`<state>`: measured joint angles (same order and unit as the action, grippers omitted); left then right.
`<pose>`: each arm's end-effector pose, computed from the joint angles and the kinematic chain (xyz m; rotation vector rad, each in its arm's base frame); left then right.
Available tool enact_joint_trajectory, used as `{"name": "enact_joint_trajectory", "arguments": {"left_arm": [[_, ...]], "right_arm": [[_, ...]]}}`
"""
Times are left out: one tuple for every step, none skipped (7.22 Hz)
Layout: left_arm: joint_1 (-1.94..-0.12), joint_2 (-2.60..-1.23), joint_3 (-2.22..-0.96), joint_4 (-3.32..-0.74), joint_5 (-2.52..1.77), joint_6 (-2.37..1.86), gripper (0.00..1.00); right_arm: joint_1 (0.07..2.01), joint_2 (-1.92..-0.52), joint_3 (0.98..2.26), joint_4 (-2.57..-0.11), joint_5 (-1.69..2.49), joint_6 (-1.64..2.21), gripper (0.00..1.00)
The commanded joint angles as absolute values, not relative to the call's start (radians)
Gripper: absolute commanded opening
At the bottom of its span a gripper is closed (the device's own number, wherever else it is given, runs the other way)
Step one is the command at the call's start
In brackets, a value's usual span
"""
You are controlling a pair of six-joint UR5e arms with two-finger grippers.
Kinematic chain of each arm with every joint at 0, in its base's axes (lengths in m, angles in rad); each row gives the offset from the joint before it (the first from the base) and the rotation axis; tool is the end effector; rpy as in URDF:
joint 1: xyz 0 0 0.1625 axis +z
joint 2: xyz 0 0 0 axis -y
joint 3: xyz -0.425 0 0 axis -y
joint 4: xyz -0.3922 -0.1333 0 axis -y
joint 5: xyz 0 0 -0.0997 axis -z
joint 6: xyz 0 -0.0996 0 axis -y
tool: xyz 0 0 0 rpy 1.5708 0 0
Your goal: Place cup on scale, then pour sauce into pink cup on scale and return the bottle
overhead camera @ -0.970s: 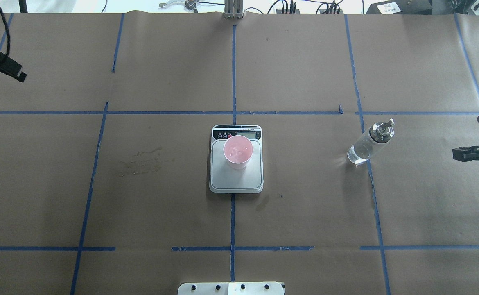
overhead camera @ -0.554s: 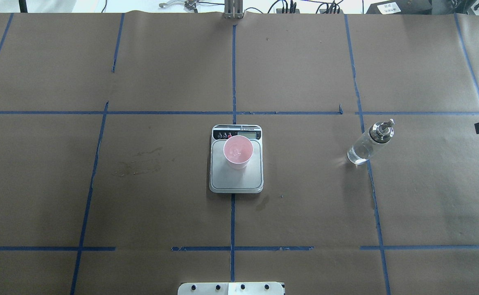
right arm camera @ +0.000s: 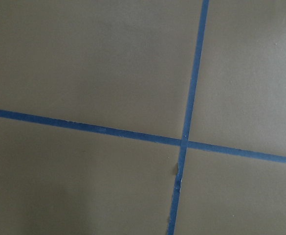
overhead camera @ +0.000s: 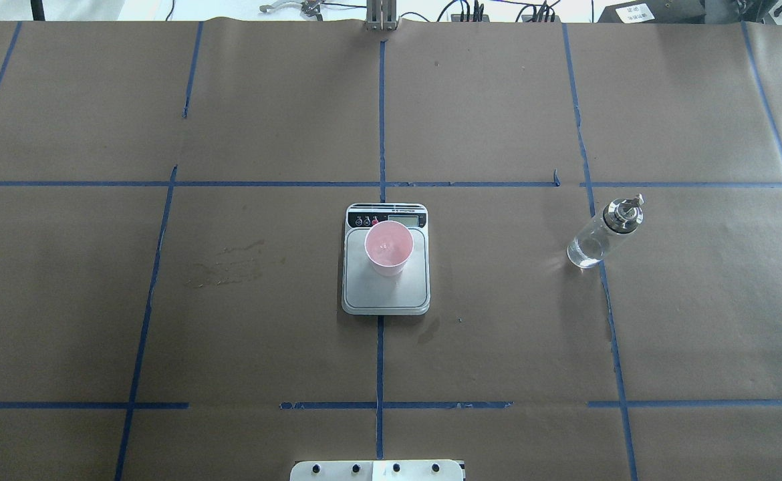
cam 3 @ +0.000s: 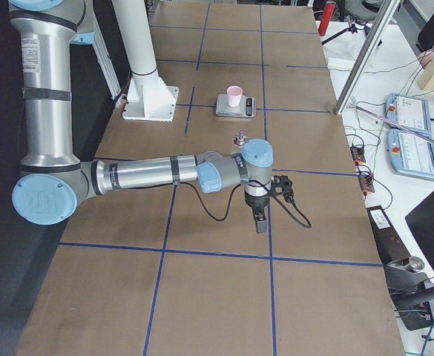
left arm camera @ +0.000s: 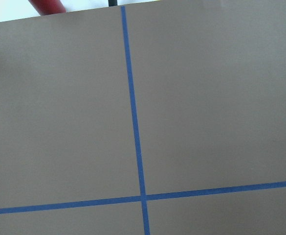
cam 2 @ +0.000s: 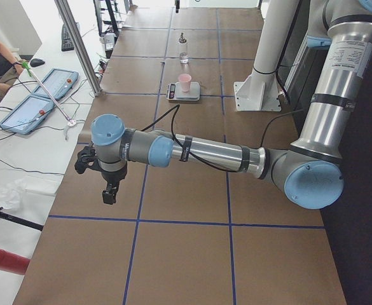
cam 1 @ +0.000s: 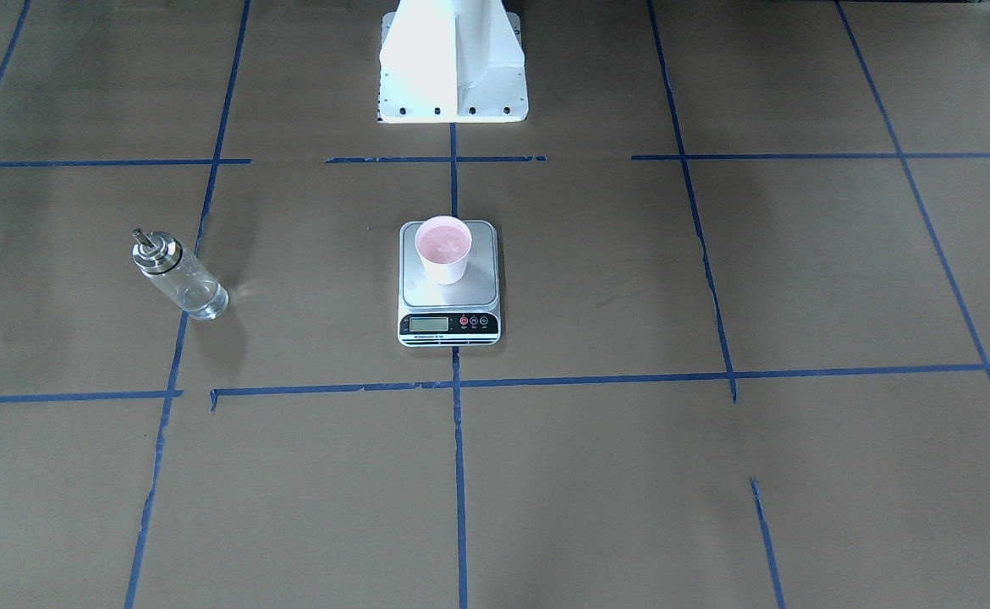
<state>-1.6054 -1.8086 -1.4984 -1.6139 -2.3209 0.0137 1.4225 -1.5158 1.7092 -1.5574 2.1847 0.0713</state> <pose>-0.0861 -0.5970 0.5616 0.2166 0.7422 0.0583 -0.0021 -0.5280 0.5707 0.1321 -0.6304 -0.1378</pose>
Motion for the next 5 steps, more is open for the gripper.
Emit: {"name": "enact_joint_trajectory", "arguments": {"left_arm": [[-1.605, -1.801, -1.490, -1.608, -2.329, 0.041, 1.00], [-1.598, -1.774, -1.499, -1.612, -2.335, 0.054, 1.00], [-1.541, -1.749, -1.508, -1.618, -2.397, 0.055, 1.00], [-1.466, -1.731, -1.558, -1.597, -2.384, 0.045, 1.00], [-1.441, -1.691, -1.574, -1.586, -2.309, 0.043, 1.00]], "right_arm": [[1.505, -1.391, 1.710, -1.848, 2.200, -0.142, 1.00], [1.508, -1.419, 1.713, -1.848, 2.223, -0.140, 1.00], [1.506, -1.442, 1.712, -1.845, 2.226, -0.134, 1.00], [1.508, -1.446, 1.715, -1.847, 2.226, -0.126, 1.00], [1.506, -1.477, 1.709, -1.838, 2.218, -0.130, 1.00]]}}
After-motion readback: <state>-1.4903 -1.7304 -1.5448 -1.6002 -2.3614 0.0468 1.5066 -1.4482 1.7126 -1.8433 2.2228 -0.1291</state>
